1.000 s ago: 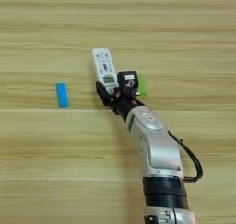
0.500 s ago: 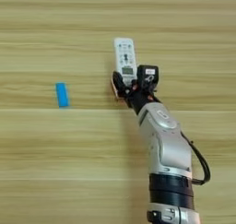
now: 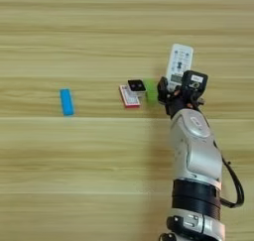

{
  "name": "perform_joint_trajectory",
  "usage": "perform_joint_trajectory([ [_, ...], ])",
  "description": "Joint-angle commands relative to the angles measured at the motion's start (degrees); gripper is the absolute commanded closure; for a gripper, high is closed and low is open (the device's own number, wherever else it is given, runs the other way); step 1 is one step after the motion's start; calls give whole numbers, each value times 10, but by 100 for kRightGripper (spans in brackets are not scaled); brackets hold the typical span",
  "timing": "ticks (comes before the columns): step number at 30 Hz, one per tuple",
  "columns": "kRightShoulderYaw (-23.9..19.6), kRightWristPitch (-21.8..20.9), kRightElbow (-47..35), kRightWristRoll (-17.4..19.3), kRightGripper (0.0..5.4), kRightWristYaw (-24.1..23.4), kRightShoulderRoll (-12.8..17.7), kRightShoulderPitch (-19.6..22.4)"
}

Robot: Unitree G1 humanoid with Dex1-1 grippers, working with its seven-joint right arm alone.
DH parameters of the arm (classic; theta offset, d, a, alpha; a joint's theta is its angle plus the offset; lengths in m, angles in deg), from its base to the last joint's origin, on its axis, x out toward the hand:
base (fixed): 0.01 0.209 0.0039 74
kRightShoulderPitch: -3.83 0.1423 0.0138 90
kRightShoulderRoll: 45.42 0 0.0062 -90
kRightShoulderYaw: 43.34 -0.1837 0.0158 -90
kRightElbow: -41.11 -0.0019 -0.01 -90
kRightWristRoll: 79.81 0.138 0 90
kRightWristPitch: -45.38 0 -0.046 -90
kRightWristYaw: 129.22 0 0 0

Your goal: Move the objects on the table

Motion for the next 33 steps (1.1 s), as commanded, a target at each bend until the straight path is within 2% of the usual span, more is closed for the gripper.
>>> perform_joint_trajectory([
  [1,-6,-24,-7,-8,248,-6,38,44],
  [13,16,-9,83,-17,249,11,56,61],
  [23,28,6,114,-15,249,24,62,67],
  [33,22,25,132,3,249,39,62,76],
])
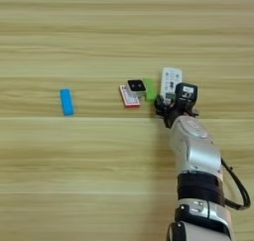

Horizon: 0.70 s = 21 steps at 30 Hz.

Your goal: Move the objects on the table

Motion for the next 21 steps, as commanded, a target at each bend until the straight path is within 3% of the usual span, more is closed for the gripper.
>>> perform_joint_trajectory([
  [1,-5,5,-5,12,249,10,21,43],
  [21,-10,23,7,26,249,19,24,52],
])
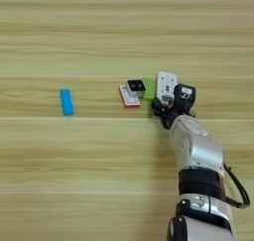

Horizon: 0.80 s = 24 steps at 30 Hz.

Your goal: Move the objects on the table

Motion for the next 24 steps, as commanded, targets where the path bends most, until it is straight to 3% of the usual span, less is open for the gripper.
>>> perform_joint_trajectory([
  [1,-2,-8,-14,4,249,3,19,38],
  [4,-2,-10,-14,3,249,2,19,38],
  [13,-1,-14,-16,1,125,-1,18,36],
  [24,-2,-21,-20,-1,23,-8,17,33],
])
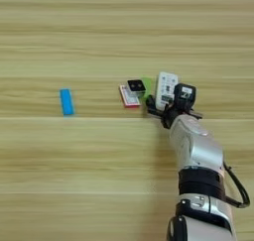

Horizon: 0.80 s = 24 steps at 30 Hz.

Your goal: Move the objects on the table

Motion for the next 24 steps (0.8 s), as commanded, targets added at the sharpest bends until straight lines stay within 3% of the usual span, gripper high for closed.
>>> perform_joint_trajectory([
  [1,-3,-19,-21,-2,7,-6,16,32],
  [14,-12,-44,-31,-8,2,-34,17,28],
  [24,-35,-99,-48,7,2,-38,8,29],
])
